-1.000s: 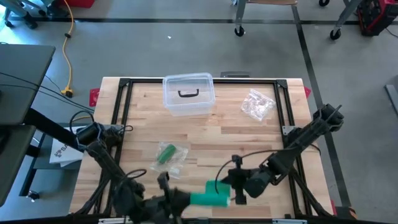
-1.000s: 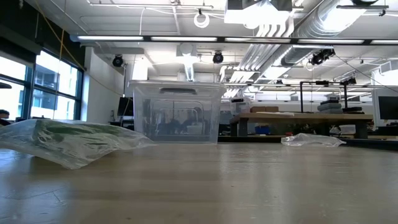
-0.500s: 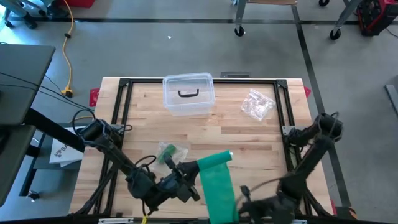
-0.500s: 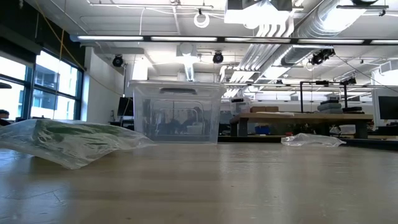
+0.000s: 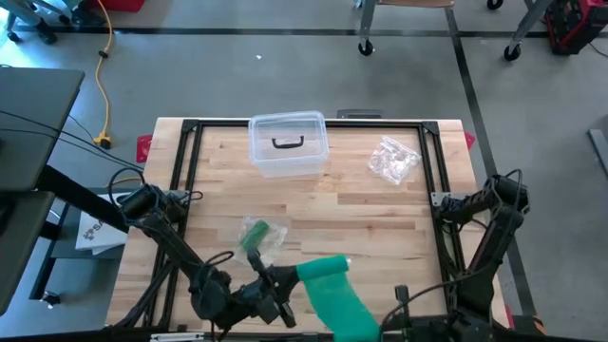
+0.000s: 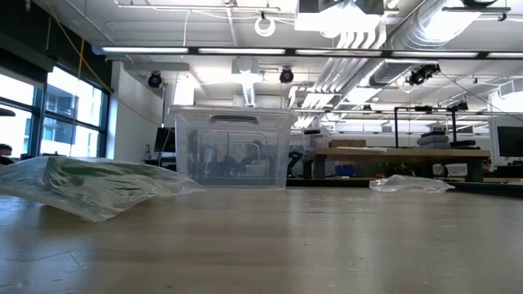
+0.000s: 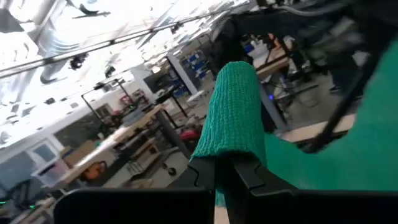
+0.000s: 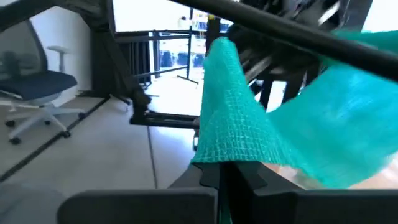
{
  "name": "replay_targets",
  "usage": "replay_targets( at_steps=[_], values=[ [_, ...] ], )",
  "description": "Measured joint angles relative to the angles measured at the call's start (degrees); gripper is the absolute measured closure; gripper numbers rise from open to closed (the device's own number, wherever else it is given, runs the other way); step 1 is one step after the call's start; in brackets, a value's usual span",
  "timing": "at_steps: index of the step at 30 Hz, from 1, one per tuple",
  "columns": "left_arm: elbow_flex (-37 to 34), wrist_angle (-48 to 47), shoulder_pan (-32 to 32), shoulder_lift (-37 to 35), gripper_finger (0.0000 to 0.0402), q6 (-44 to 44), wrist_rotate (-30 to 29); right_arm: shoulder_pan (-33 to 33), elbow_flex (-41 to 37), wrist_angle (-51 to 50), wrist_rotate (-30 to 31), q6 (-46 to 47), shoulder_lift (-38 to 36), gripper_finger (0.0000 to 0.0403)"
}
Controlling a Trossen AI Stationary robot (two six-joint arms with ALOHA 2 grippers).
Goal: Roll bandage
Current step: Roll the dark green bandage
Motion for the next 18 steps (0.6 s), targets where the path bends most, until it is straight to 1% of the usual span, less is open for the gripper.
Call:
replay_targets(
  at_steps=[2,5,7,9,12,15,18],
  values=[
    [-1.6,0.0,-0.3,0.0,0.0401,-2.7,-0.8,-0.9,0.0,2.7,-2.0,-3.4,-1.0,0.0403],
    [-4.8,-1.2,0.5,0.0,0.0401,-10.5,-0.2,-1.8,0.0,8.5,-5.5,-10.2,-2.4,0.0403],
    [-6.8,-1.8,1.0,0.2,0.0401,-14.8,0.2,-2.6,0.0,10.2,-8.1,-13.4,-3.6,0.0403],
    [-8.7,-2.9,1.5,0.1,0.0401,-20.8,1.5,-3.6,0.0,10.4,-11.0,-14.4,-5.4,0.0403],
    [-10.8,-8.0,2.4,0.0,0.0401,-32.9,7.7,-5.2,0.0,9.8,-12.7,-16.2,-8.1,0.0403],
    [-11.4,-16.6,3.6,0.0,0.0401,-46.1,16.5,-7.1,0.0,5.5,-13.0,-16.6,-10.9,0.0403],
    [-11.4,-24.9,4.6,0.0,0.0401,-58.2,22.3,-9.0,0.0,3.0,-14.0,-16.3,-13.6,0.0403]
  ],
)
